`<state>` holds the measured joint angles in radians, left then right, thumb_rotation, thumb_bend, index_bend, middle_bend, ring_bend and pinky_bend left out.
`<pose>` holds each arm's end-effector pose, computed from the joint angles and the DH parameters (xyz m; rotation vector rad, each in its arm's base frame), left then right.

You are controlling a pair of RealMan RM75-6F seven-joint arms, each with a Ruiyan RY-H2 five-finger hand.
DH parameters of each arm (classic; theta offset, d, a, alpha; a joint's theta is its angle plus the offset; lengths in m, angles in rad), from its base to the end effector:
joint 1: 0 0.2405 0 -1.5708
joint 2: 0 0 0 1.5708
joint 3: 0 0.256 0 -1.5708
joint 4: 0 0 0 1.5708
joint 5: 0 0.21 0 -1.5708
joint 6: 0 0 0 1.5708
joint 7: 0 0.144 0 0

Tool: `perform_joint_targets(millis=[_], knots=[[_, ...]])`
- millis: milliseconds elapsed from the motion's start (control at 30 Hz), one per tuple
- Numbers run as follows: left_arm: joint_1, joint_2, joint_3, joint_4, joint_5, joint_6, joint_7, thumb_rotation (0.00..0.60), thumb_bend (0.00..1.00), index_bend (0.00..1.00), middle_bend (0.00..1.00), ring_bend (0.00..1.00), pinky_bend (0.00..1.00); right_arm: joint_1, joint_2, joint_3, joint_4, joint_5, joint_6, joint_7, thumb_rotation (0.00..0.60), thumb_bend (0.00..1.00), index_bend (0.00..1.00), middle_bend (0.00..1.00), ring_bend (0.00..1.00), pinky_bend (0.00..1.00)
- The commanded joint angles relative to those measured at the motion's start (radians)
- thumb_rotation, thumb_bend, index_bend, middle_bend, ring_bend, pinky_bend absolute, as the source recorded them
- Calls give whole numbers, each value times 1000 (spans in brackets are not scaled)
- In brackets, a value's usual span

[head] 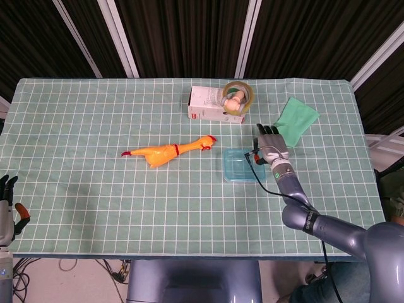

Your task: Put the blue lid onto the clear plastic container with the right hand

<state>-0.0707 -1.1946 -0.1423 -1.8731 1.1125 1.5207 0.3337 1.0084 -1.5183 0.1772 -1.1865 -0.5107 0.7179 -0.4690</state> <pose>-0.2980 0.1813 0.1418 -1.0696 -1.0651 -0.7177 -0.1698 -0.4422 0.0126 1.6775 -1.1010 0.6082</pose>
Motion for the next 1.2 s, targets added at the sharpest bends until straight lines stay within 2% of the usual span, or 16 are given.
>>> perform_joint_targets(millis=[33,367,533,633,767,900,1200], knots=[[0,0,0,0,1,1,-1,600,769,97,0,0,0,4,-5,-6,0,4,-4,-8,600,538,589,0,0,0],[0,3,1,0,2,0,-5,600,770,97,0,0,0,8,-2,0,-15,9,10,-8,600,538,590,0,0,0],[0,4,1,-1,1,-1,-6,600,769,97,0,0,0,-25,63,45,-118,-35,85,52,600,538,590,0,0,0],[-1,4,0,0,-1,-1,-7,600,769,97,0,0,0,-68,112,69,-213,-99,137,116,600,538,590,0,0,0],[-2,3,2,-1,-1,-2,-2,600,769,97,0,0,0,-107,147,53,-302,-185,173,144,600,539,589,0,0,0],[-1,3,3,-3,3,2,-2,600,769,97,0,0,0,-128,142,30,-354,-243,199,146,600,539,589,0,0,0],[1,7,3,-5,5,1,-8,600,769,97,0,0,0,-131,57,-1,-361,-304,226,113,600,538,589,0,0,0]])
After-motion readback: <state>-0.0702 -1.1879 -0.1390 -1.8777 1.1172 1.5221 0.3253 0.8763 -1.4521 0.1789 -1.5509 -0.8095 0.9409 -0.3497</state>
